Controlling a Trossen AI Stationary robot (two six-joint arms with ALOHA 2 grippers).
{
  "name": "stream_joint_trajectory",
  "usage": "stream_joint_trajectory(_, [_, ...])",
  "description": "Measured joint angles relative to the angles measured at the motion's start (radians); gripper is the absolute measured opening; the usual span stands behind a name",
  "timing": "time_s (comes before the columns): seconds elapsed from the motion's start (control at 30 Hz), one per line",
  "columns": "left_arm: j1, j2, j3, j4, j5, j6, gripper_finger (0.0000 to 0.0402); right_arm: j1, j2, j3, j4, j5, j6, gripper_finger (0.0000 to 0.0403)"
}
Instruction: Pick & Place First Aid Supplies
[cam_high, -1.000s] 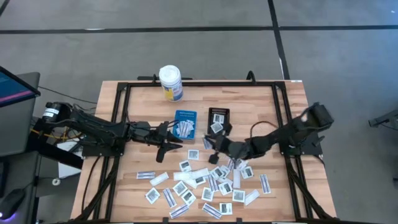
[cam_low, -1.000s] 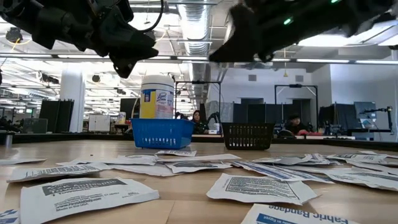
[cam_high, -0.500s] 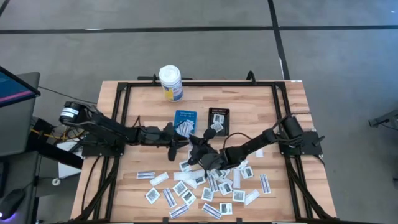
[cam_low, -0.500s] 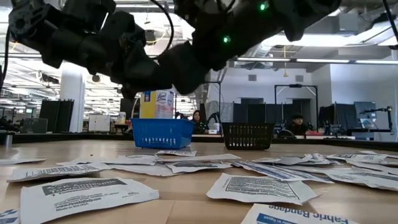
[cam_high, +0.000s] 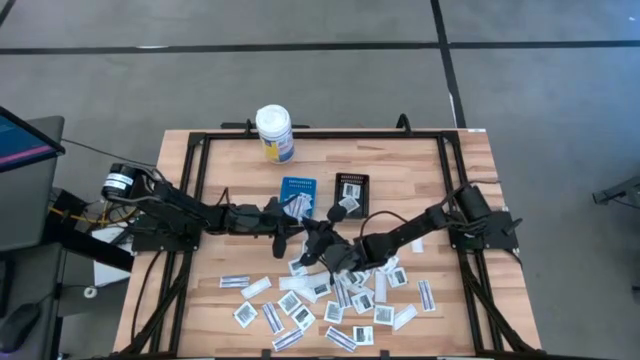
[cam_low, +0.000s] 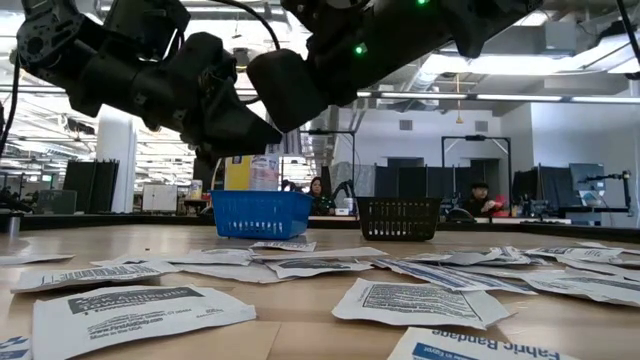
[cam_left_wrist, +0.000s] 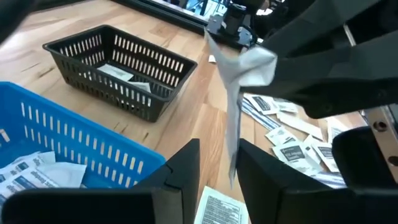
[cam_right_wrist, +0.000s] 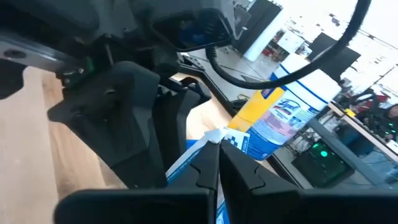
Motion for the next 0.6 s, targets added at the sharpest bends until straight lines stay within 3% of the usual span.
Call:
stream_joint_trajectory(0.23, [0.0,0.0,0.0,0.001,0.032,0.02,0.0011,0.0,0.0,0.0,-0.027,-0.001,0.0,0.0008])
stream_joint_trajectory(0.6, [0.0,0.0,0.0,-0.014,0.032,0.02,0.0006,0.031,-0.049,0.0,-0.028,0.017,-0.003,0.0085])
